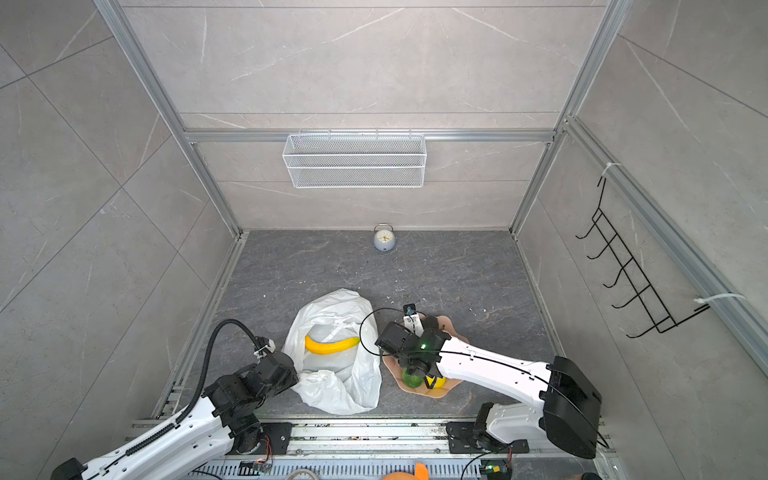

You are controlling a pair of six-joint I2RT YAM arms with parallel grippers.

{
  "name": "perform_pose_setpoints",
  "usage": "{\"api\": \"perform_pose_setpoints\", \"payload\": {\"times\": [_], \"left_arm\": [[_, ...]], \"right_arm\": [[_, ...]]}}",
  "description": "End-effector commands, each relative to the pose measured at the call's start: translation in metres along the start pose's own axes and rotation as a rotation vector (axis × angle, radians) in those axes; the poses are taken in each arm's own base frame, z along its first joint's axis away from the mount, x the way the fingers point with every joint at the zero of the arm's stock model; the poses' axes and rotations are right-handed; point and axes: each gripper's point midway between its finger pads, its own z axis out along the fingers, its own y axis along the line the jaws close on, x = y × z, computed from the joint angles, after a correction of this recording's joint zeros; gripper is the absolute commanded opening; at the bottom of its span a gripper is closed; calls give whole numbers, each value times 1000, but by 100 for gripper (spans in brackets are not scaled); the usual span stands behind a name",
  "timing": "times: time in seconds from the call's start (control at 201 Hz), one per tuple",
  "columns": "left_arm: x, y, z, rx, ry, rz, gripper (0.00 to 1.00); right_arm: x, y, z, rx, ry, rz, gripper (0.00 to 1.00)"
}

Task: Take the fake fruits out of the plastic bag
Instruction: 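Lower the orange into the pink bowl and open the right gripper, then move the right gripper back into the bag toward the yellow banana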

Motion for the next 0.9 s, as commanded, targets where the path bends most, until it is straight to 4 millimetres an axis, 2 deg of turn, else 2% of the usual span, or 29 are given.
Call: {"api": "perform_pose_setpoints", "payload": {"times": [0.0, 0.194, 0.318, 0.463, 0.513, 0.562, 0.602, 0.707, 0.891], "left_arm": [[-8, -2, -6, 2, -27, -17, 0], [-8, -4, -5, 12, -29, -15, 0], [-8, -11, -4, 37, -24, 3, 0], [-8, -19, -6, 68, -17, 34, 0], [-9, -21, -7, 71, -18, 43, 0], [-10, -24, -8, 77, -20, 56, 0], [-12, -26, -9, 81, -23, 61, 0], [-15, -26, -10, 69, -34, 75, 0], [-18, -16, -11, 24, -54, 35, 0]], "right_arm": [[2, -2, 4, 7, 0, 3, 66], [2, -2, 1, -6, 2, 4, 70], [-5, -2, -7, -15, -11, 8, 71], [-21, -4, -28, -44, -57, 19, 70], [-29, 2, -40, -92, -85, 14, 68], [-36, 16, -53, -155, -117, -3, 67], [-40, 34, -65, -224, -147, -32, 66], [-40, 101, -86, -423, -166, -161, 65], [-31, 195, -88, -676, -134, -358, 65]]}}
